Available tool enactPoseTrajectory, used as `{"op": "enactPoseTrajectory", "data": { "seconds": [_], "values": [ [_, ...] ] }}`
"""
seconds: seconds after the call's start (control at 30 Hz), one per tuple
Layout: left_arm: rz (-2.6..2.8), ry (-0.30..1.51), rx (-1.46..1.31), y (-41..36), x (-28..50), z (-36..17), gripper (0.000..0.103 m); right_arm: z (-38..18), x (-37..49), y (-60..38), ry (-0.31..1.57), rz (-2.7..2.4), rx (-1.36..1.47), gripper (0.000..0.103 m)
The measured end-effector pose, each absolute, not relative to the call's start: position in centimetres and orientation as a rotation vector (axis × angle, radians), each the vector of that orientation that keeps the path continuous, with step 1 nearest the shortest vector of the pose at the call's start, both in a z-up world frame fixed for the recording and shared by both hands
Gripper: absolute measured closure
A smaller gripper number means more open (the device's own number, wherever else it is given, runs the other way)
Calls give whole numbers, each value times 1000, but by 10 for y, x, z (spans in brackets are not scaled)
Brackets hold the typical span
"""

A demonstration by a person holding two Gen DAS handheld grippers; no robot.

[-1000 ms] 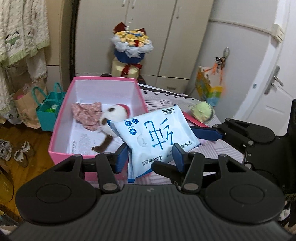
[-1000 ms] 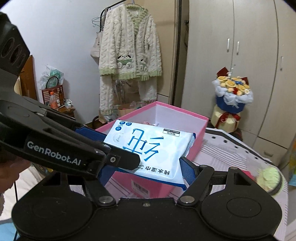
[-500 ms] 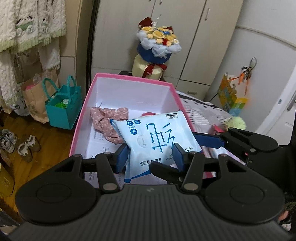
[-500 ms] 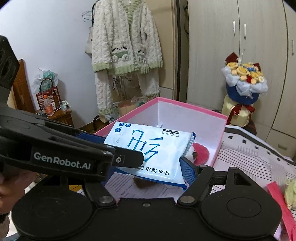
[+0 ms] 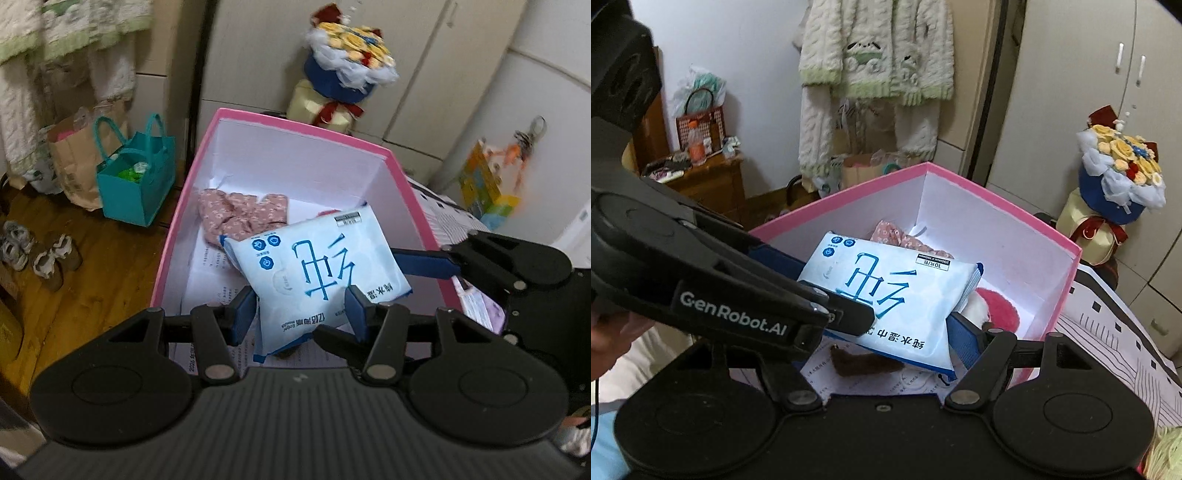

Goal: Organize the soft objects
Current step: 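Open the left tool to release the wipes pack and withdraw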

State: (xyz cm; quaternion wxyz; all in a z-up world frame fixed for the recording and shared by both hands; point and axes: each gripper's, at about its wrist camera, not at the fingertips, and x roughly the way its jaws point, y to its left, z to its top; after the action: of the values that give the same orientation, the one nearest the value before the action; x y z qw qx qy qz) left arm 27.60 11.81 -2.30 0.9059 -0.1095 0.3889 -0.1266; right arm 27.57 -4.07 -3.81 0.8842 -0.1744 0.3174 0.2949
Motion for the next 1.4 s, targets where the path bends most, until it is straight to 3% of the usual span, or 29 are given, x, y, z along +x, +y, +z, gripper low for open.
{"op": "enactPoseTrajectory", "data": {
  "seconds": [0.37, 1.0, 1.4],
  "values": [
    [-221, 694, -233, 115, 250, -20, 40, -37, 259, -39, 621, 642, -392, 23],
    [-319, 621, -124, 108, 163, 34, 39, 4, 183, -79, 561, 615, -351, 23],
    [-486, 570, -45, 72, 103, 62, 38, 33, 118, -174, 517, 634, -220, 23]
  ]
}}
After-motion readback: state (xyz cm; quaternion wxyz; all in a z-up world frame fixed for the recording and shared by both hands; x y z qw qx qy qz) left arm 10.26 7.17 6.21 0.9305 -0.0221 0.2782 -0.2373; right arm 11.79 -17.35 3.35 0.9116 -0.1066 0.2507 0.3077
